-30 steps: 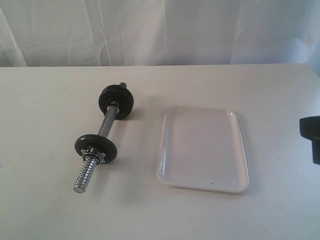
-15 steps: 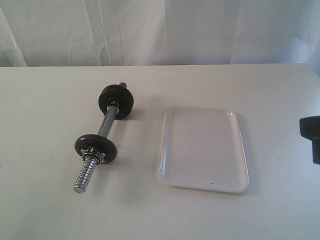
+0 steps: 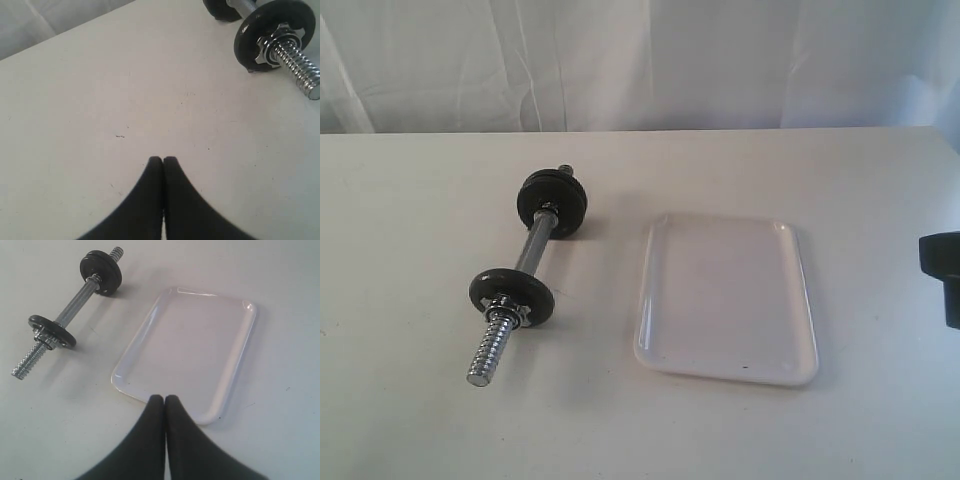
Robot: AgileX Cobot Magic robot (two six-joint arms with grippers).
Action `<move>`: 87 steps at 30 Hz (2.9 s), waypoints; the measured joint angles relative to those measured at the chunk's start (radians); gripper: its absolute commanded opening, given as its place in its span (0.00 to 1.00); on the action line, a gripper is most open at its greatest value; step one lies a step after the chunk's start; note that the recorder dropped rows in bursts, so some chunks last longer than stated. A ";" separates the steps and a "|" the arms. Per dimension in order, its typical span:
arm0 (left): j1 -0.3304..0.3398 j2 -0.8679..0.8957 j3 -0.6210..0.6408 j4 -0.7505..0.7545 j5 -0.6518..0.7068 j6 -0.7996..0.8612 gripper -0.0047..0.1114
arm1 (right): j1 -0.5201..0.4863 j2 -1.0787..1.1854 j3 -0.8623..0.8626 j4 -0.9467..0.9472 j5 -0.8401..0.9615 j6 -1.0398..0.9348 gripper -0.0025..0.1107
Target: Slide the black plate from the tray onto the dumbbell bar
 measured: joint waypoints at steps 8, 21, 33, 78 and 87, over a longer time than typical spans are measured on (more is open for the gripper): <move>0.000 0.000 0.000 0.000 0.000 0.000 0.04 | 0.000 -0.070 0.053 -0.030 -0.050 -0.047 0.02; 0.000 0.000 0.000 0.000 0.000 0.000 0.04 | -0.210 -0.464 0.521 -0.086 -0.405 -0.078 0.02; 0.000 0.000 0.000 0.000 0.000 0.000 0.04 | -0.345 -0.608 0.653 -0.086 -0.370 -0.072 0.02; 0.000 0.000 0.000 0.000 0.002 0.002 0.04 | -0.356 -0.615 0.709 -0.083 -0.424 -0.077 0.02; 0.000 0.000 0.000 0.000 0.002 0.002 0.04 | -0.356 -0.615 0.709 -0.076 -0.424 -0.077 0.02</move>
